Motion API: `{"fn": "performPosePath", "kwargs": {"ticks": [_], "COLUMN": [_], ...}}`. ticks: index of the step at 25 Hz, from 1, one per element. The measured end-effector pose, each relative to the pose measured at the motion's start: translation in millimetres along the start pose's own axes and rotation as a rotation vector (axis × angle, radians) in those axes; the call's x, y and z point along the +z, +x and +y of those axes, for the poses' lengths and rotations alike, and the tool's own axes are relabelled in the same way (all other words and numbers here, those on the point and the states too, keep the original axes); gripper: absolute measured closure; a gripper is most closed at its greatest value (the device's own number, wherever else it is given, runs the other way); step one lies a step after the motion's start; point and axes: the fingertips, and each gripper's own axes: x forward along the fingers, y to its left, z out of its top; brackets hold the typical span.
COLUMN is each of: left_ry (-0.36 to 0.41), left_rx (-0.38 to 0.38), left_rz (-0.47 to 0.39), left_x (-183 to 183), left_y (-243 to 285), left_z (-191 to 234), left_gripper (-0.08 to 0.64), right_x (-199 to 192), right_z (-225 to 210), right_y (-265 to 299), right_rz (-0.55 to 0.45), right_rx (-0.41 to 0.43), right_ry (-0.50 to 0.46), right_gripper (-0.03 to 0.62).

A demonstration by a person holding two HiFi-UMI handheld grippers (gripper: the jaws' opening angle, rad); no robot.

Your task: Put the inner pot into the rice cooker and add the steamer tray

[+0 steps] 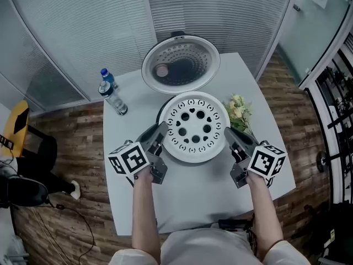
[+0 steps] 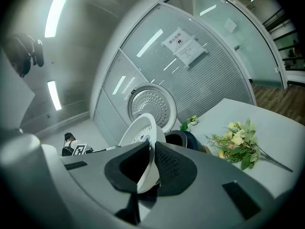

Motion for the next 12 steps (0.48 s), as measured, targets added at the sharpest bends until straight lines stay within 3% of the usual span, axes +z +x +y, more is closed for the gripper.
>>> {"fn": "performPosePath", "kwargs": {"ticks": [12], "left_ry": [-0.007], "left_rx": [-0.006], "left_rz": [-0.023], "left_x": [-1.9], "left_y": [-1.3], "left_z": [-0.9], "left_gripper": [0.489], "right_x": [-5.1], "right_z": [-3.9], "right_y": [0.5], "right_rz": [0.012], "right_rx": [0.000], "right_ry": [-0.010], "right_gripper": [0.551]}}
